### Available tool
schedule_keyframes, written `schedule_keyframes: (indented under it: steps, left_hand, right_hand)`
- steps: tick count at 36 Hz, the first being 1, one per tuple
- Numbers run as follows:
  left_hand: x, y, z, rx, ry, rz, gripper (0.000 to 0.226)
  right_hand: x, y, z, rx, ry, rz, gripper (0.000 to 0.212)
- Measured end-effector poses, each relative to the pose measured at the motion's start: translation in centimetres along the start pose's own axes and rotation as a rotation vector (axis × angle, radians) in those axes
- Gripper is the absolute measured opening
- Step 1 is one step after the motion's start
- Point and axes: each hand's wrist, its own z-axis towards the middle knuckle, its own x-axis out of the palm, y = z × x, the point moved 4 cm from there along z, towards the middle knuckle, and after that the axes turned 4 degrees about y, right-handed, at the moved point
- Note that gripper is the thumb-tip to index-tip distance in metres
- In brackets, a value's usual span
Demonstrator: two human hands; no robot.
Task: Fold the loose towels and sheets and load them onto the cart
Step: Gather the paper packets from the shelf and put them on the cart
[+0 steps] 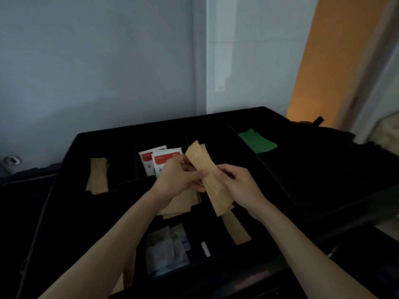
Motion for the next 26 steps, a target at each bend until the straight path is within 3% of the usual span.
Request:
schedule_keyframes:
  steps: [5,9,17,26]
  left_hand:
    - [3.6,-0.4,1.0,-0.001,-0.01,-0.003,0.065]
    - [5.2,0.0,1.7,0.003,-0.012,0.126,0.083]
    - [6.3,0.6,2.3,0.059,-0.08,0.809,0.044]
    - [7.7,3.0,3.2,0.041,-0.006,1.232,0.05]
  right_hand:
    - [-3.9,-0.9,-1.0,0.026,-0.038,-0.035,0.023]
    - [-5.4,-1.9,-1.8,0.068,0.005,-0.049,0.024]
    - [-6.2,-4.4,-2.2,0.227,0.068,-0.106,0.023]
    - [-4.1,-6.2,-1.9,0.4,0.228,-0.237,0.02]
